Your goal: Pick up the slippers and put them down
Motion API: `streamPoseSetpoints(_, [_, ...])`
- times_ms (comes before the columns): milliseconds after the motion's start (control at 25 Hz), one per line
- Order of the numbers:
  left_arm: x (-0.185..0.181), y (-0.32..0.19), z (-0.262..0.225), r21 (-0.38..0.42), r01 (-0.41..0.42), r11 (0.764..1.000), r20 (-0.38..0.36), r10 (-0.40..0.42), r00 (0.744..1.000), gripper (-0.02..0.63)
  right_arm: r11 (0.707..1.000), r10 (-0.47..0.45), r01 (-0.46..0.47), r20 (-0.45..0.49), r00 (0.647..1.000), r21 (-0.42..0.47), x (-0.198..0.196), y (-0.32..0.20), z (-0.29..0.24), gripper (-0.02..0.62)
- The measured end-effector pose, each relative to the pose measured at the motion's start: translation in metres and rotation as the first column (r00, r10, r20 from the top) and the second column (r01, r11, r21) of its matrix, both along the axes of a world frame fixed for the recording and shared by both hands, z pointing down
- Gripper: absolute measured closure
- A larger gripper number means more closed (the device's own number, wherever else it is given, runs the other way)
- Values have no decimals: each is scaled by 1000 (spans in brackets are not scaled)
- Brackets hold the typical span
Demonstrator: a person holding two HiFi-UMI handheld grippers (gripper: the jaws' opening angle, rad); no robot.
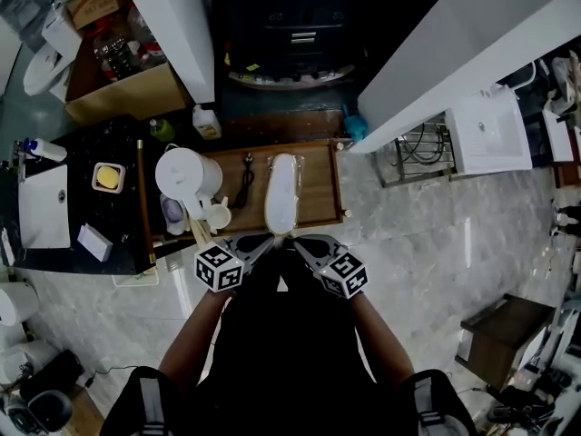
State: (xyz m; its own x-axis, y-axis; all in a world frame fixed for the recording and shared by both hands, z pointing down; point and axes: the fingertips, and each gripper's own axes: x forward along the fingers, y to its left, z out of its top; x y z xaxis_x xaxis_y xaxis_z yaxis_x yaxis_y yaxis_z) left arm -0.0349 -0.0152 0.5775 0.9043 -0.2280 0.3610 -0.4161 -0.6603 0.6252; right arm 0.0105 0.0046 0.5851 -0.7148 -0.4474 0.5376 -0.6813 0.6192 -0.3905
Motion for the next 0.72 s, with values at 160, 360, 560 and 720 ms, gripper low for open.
streamPoseSetpoints(160, [5, 1, 7, -1, -1, 1000, 13, 1, 1000, 593, 1000, -21, 21, -6, 1000, -12, 5, -6, 7, 588])
streamPoseSetpoints(360, [7, -1, 16, -7, 19, 1000, 24, -19, 1000, 592, 998, -44, 43, -1, 999, -41, 9, -8, 18, 588])
streamPoseSetpoints(560, [8, -4, 33, -51, 6, 999, 37, -4, 999, 591, 997, -46, 46, 11, 999, -66, 11, -12, 32, 588])
streamPoseSetpoints(720, [6, -6, 52, -82, 2, 997, 55, 3, 998, 591, 994, -57, 58, 9, 998, -94, 12, -12, 52, 588])
